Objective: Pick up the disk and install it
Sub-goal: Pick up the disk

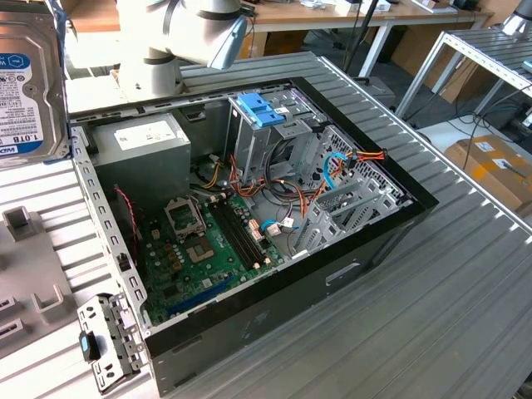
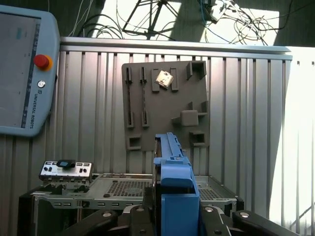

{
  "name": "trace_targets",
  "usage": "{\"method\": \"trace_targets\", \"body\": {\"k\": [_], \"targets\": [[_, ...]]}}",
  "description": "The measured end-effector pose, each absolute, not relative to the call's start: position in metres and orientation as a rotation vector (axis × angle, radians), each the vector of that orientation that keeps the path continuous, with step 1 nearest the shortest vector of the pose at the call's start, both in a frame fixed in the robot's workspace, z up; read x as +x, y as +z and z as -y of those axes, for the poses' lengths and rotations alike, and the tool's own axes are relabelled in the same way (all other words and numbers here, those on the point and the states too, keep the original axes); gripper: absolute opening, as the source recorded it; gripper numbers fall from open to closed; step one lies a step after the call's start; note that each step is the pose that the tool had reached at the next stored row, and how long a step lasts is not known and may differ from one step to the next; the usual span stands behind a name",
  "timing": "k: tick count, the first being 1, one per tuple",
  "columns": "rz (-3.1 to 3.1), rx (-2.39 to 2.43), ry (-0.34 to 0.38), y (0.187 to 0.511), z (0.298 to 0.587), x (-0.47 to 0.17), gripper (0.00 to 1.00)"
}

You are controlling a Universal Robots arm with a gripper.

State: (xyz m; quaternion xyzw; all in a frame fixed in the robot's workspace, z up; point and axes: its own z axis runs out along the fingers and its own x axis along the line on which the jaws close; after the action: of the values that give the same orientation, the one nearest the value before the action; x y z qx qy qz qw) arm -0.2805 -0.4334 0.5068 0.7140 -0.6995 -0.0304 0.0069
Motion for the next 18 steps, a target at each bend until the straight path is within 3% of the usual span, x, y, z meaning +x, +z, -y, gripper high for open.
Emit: {"method": "trace_targets", "body": {"k": [18], "targets": [[2.188, 2.233, -0.095, 0.5068, 0.4409, -0.2802, 0.36]]}}
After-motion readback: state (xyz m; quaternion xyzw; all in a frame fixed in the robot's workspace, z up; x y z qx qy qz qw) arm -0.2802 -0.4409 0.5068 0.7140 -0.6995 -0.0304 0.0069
